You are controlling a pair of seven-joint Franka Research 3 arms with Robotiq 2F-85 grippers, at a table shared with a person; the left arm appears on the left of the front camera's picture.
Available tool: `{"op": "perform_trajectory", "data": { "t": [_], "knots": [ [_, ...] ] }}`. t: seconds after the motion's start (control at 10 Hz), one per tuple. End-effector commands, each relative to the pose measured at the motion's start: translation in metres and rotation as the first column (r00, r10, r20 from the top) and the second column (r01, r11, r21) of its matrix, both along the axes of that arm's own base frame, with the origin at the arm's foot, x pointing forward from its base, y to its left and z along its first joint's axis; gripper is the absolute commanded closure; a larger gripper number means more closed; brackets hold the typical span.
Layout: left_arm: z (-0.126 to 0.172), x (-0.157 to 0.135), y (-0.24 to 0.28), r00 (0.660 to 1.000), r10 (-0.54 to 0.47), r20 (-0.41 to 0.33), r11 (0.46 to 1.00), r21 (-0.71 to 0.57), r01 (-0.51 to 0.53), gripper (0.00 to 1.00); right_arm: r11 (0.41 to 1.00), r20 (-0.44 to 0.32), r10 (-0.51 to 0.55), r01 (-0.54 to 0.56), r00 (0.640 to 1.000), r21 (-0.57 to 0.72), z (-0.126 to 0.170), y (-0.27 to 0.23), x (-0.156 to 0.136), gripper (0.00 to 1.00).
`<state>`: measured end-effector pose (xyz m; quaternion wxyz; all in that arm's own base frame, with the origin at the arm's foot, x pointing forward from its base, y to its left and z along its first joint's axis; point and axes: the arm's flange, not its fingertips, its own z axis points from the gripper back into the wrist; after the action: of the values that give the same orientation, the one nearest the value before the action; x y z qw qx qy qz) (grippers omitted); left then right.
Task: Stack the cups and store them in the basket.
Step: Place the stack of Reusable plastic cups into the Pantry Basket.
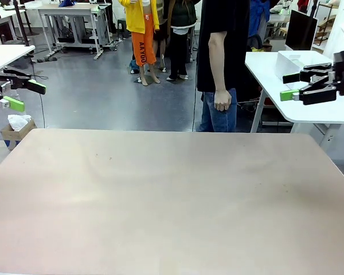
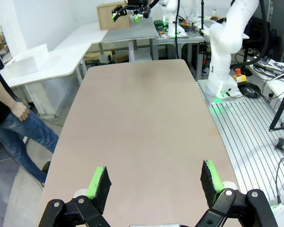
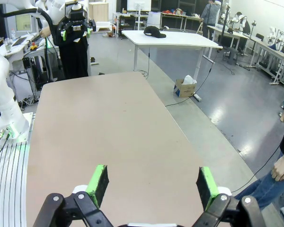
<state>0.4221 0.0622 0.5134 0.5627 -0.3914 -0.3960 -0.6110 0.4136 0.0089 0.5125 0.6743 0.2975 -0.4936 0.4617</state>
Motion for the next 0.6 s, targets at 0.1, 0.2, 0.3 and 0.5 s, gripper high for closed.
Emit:
{"op": "perform_trajectory", "data": {
  "t": [0.1,0.2,0.3,0.5],
  "knots": [
    [0.0024,-0.0020,-0.0010,1.000,-0.004,-0.010,1.000,-0.002,0.004,0.00,1.000,0.005,-0.008,0.008,1.000,0.026,0.0015,0.0023,0.0011,0.00],
    [0.0024,-0.0020,-0.0010,1.000,-0.004,-0.010,1.000,-0.002,0.004,0.00,1.000,0.005,-0.008,0.008,1.000,0.026,0.0015,0.0023,0.0011,0.00],
    [0.0024,-0.0020,-0.0010,1.000,-0.004,-0.010,1.000,-0.002,0.004,0.00,1.000,0.005,-0.008,0.008,1.000,0.026,0.0015,0.0023,0.0011,0.00],
    [0.0024,-0.0020,-0.0010,1.000,-0.004,-0.010,1.000,-0.002,0.004,0.00,1.000,0.005,-0.008,0.008,1.000,0.026,0.0015,0.0023,0.0011,0.00]
  ]
}}
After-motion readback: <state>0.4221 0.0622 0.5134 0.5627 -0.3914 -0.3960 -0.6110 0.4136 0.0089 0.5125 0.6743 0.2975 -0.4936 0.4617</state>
